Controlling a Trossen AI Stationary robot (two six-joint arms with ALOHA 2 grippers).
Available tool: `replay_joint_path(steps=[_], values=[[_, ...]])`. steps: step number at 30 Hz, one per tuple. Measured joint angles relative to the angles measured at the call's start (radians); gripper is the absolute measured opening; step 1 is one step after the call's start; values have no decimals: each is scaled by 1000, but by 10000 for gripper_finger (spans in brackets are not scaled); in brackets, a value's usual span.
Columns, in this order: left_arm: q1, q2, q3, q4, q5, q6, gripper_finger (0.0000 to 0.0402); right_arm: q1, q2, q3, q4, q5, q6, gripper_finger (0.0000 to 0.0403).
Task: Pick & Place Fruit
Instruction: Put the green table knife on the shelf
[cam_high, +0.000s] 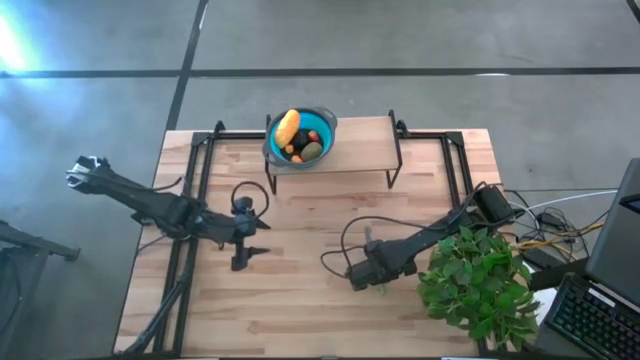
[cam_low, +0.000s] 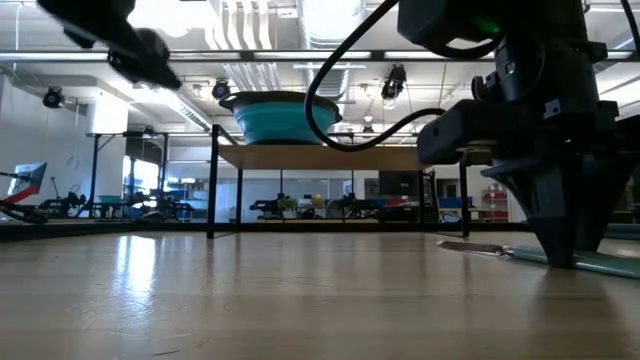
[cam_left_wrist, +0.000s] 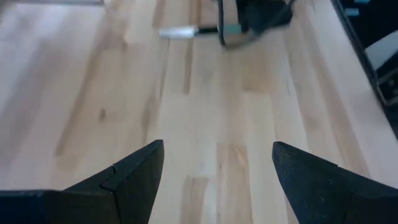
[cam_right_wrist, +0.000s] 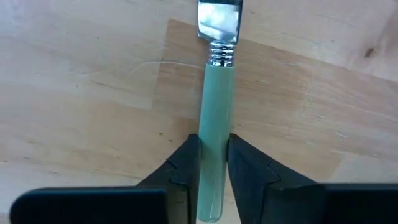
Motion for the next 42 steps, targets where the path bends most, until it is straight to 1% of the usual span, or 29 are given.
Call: replay_joint_path(steps=[7,11,17,22,27,30,37,42], values=[[0,0,-140,111,65,-84,305,0,0,-1,38,-1,-26,66],[0,0,-222,231,107,-103,305,1,0,0,71,-1,-53,64],[0,0,-313,377,111,-93,305,1,0,1,118,-1,-110,63],[0,21,-356,493,111,-22,305,0,0,0,143,0,-186,71],[0,86,-355,556,114,34,305,0,4,1,175,0,-242,60],[1,146,-322,565,118,64,305,0,5,1,208,1,-261,56],[32,305,-242,568,122,140,305,-2,5,1,251,3,-295,62],[50,420,-185,568,174,168,305,-2,6,0,297,4,-352,54]])
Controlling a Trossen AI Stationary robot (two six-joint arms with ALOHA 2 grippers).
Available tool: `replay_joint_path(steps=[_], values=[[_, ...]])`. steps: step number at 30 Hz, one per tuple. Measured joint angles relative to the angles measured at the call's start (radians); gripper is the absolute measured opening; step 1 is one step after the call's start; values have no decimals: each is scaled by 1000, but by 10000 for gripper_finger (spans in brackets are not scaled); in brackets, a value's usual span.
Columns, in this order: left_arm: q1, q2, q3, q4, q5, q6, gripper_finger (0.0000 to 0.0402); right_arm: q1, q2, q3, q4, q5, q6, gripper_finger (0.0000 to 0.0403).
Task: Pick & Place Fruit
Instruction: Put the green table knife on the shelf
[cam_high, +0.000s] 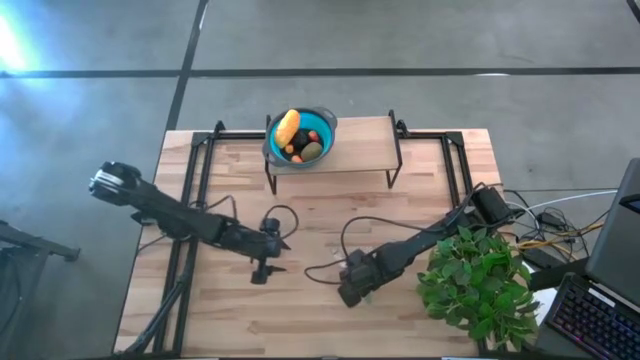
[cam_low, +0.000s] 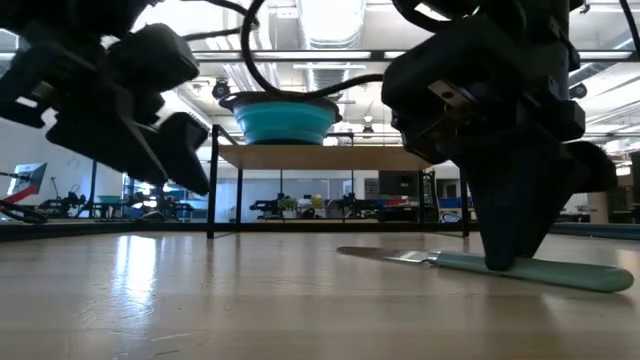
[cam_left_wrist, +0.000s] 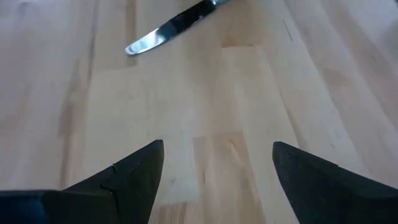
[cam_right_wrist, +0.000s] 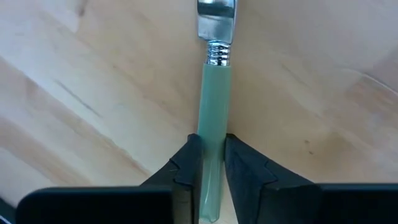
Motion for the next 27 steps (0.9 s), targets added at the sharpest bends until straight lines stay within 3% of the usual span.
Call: replay_joint_path(steps=[10,21,27], values=[[2,225,148,37,18,66,305,0,1,1,41,2,-83,58],[28,385,330,34,22,155,305,0,3,1,75,2,-244,47],[63,488,408,32,103,156,305,-4,3,1,74,4,-292,55]])
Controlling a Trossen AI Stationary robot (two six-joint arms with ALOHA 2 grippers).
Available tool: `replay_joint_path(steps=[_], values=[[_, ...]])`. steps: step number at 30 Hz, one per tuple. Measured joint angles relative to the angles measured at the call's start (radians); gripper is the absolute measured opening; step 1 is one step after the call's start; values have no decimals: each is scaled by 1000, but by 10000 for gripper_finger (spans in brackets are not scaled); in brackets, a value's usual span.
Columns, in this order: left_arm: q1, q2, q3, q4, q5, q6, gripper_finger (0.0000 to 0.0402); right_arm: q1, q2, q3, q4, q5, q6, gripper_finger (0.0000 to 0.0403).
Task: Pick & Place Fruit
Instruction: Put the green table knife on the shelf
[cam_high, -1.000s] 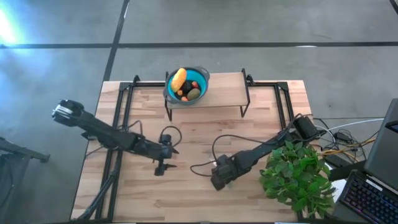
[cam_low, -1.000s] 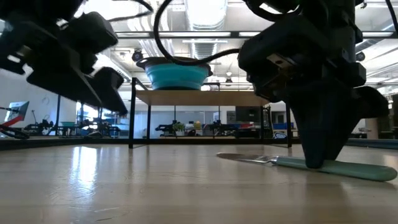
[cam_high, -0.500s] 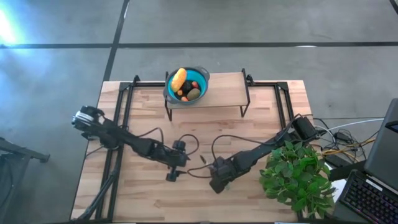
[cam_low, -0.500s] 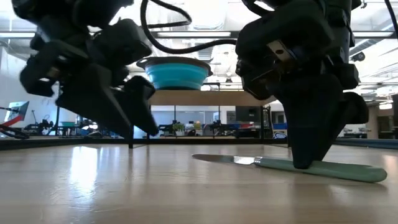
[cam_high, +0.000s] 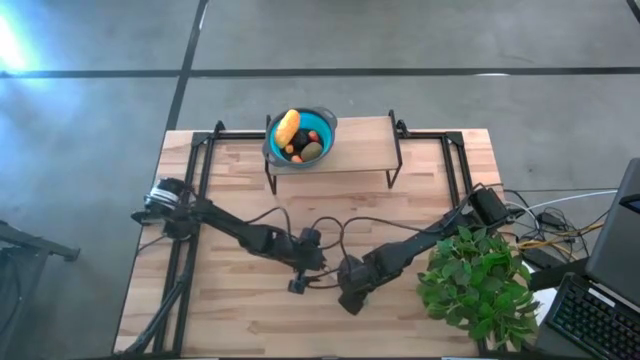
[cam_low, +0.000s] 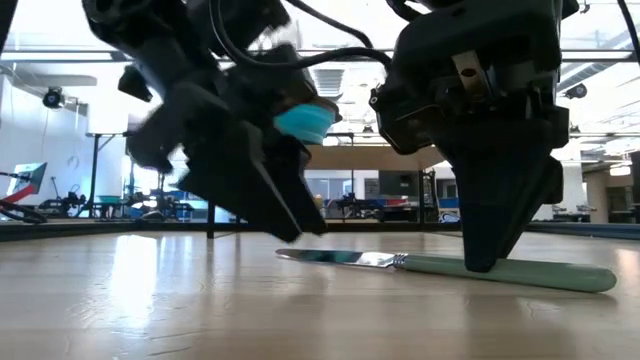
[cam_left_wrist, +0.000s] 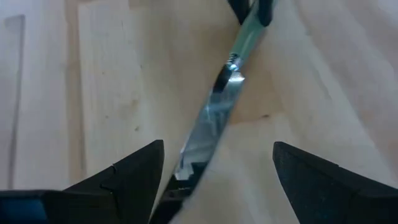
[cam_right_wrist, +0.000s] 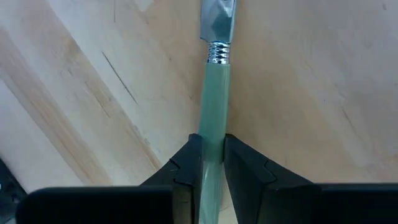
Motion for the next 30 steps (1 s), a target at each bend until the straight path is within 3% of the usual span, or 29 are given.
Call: replay_joint_path(steps=[8,12,30], values=[[6,63,72,2,15,0,305,-1,0,0,-2,3,-52,45],[14,85,96,2,76,0,301,-1,0,0,3,4,-71,50],[31,135,100,-13,141,-17,219,-19,6,1,13,27,-119,53]])
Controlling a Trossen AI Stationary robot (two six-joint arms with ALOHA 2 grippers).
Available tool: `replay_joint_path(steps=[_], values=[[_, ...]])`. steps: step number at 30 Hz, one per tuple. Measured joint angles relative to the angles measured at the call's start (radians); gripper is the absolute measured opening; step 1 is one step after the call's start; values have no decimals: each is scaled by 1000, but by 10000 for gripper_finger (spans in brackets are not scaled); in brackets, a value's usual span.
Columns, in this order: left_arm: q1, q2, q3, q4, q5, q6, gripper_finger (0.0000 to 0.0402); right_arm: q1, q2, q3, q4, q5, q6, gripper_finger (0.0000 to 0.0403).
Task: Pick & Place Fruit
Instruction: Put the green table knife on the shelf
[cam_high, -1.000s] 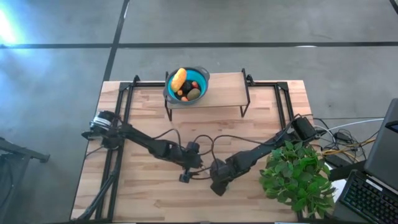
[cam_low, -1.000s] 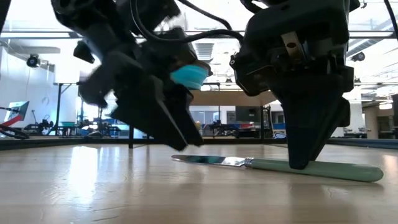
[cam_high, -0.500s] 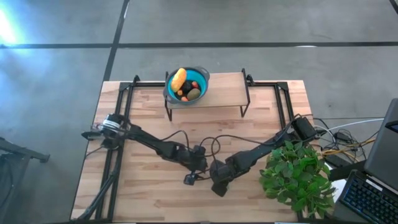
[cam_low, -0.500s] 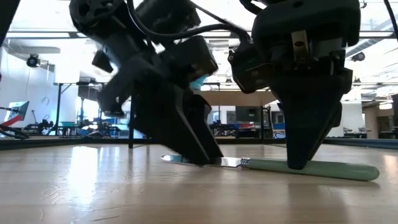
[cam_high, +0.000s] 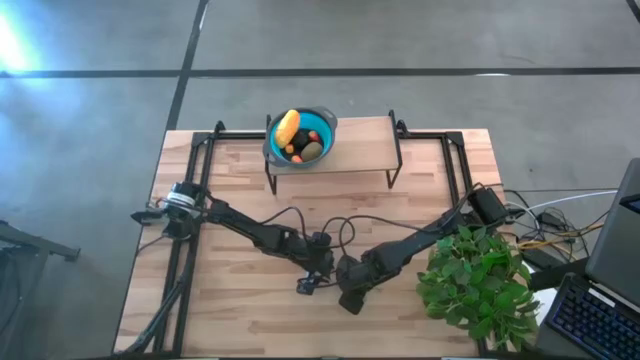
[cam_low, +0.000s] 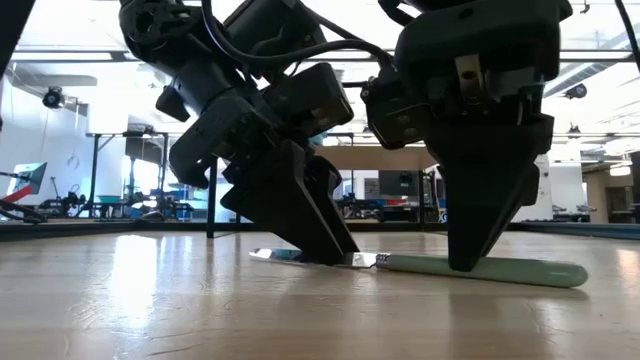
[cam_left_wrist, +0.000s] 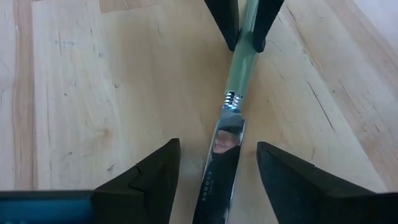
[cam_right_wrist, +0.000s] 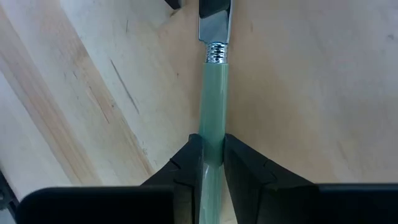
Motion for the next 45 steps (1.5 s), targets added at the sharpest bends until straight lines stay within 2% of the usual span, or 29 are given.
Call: replay_joint_path(steps=[9,23,33,39,45], values=[[3,1,-1,-43,15,3,164,-25,0,0,4,31,0,48],[13,2,-5,-105,41,0,36,-35,1,0,10,36,0,45],[13,2,-5,-106,103,-28,33,-35,1,0,13,33,22,57],[13,2,-5,-109,111,-70,10,-35,1,-1,28,29,25,56],[12,1,-6,-118,119,-71,3,-34,-2,-4,71,28,8,92]])
